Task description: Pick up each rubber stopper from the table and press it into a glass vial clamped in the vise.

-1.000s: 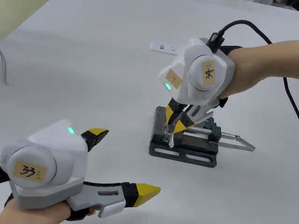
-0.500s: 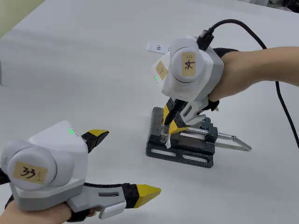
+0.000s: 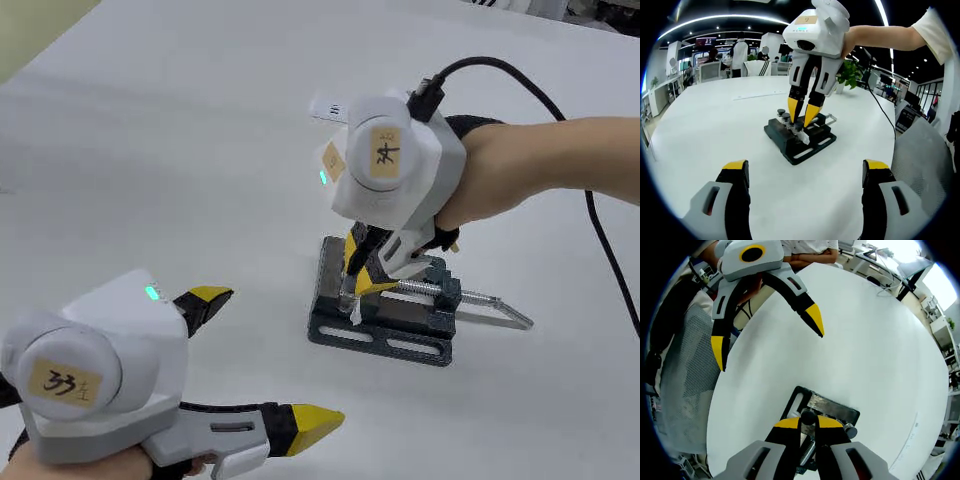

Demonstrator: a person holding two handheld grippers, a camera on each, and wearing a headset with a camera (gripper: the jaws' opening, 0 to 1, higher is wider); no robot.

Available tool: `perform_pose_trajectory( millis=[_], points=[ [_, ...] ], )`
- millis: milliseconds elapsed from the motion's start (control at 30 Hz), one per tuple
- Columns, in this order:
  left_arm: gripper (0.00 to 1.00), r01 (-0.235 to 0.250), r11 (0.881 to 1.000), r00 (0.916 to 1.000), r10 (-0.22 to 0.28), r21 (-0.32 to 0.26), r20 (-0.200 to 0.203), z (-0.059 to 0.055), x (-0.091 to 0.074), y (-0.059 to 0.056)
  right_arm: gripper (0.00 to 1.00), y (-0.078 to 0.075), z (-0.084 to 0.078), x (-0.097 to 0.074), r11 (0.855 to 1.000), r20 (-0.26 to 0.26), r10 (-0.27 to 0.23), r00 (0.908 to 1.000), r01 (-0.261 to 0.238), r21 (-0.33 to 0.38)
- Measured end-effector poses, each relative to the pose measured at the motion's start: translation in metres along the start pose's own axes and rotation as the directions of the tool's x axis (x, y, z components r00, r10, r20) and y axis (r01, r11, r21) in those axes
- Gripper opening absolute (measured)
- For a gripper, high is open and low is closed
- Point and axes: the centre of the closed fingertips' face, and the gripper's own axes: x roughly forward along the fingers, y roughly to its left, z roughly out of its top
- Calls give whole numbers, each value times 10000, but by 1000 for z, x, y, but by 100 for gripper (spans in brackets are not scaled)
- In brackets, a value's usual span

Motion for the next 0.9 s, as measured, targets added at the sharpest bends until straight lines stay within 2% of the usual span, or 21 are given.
perform_pose_trajectory(
  millis=[467, 600, 700, 833, 900],
  points=[
    [93, 26, 10000, 10000, -26, -63, 7, -3, 1, 0, 7, 2, 1, 2, 9999, 152, 9, 9999, -7, -152],
    [92, -21, 10000, 10000, 21, -43, 15, -3, 0, 2, 13, -4, 2, -3, 9998, 360, -196, 9992, 194, 43],
    [93, -4, 10000, 10000, 4, 57, -33, -4, 0, 5, 12, -3, 3, -8, 9996, 538, -19, 9986, 4, 286],
    [92, -43, 10000, 10000, 43, 81, 5, -2, 0, 6, 5, 2, 2, -13, 9949, 631, 116, 9979, -178, 995],
    [92, -37, 9999, 10000, 36, 100, 26, -1, 0, 6, 1, 4, 1, -12, 9940, 677, 123, 9976, -195, 1072]
  ],
)
